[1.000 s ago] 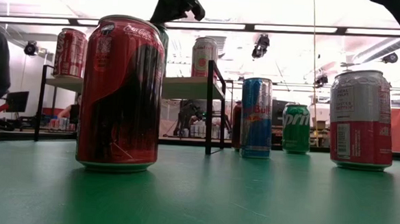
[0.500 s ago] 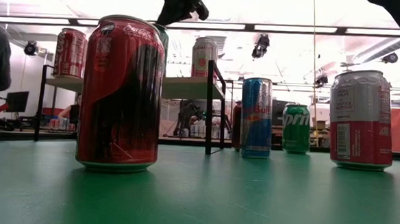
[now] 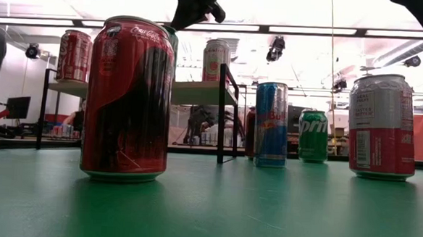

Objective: Place canned beverage on shelf
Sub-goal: Put the green soda can on the shelf

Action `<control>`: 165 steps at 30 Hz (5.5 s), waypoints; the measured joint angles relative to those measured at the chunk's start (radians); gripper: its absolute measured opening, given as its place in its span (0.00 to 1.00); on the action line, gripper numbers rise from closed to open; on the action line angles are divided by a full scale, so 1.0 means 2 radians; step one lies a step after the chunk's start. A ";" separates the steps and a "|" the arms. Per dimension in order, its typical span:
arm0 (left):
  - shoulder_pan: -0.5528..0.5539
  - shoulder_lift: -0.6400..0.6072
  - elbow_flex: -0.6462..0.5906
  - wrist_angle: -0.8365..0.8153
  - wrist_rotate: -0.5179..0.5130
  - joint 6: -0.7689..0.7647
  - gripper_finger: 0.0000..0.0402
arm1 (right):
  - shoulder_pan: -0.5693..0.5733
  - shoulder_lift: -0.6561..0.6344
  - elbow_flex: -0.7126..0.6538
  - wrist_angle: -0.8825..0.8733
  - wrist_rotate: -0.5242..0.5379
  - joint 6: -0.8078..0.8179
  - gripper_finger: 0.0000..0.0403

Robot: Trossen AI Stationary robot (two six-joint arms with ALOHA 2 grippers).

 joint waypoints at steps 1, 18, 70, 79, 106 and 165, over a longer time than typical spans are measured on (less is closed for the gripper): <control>0.000 0.000 0.000 0.000 0.000 0.000 0.00 | 0.001 0.000 0.000 0.000 0.000 0.002 0.03; 0.004 0.045 0.000 0.061 0.004 0.008 0.00 | 0.014 -0.066 -0.001 -0.052 0.000 -0.010 0.03; 0.307 0.258 0.003 0.210 0.140 -0.004 0.00 | 0.013 -0.216 -0.245 0.050 0.000 -0.028 0.03; 0.308 0.262 0.003 0.228 0.139 -0.002 0.00 | 0.013 -0.216 -0.279 0.122 -0.002 -0.027 0.03; 0.275 0.248 -0.001 0.189 0.182 -0.042 0.00 | 0.000 -0.131 -0.271 0.273 0.000 -0.074 0.03; 0.265 0.253 0.000 0.220 0.138 -0.056 0.00 | 0.017 -0.140 -0.271 0.239 -0.014 -0.056 0.03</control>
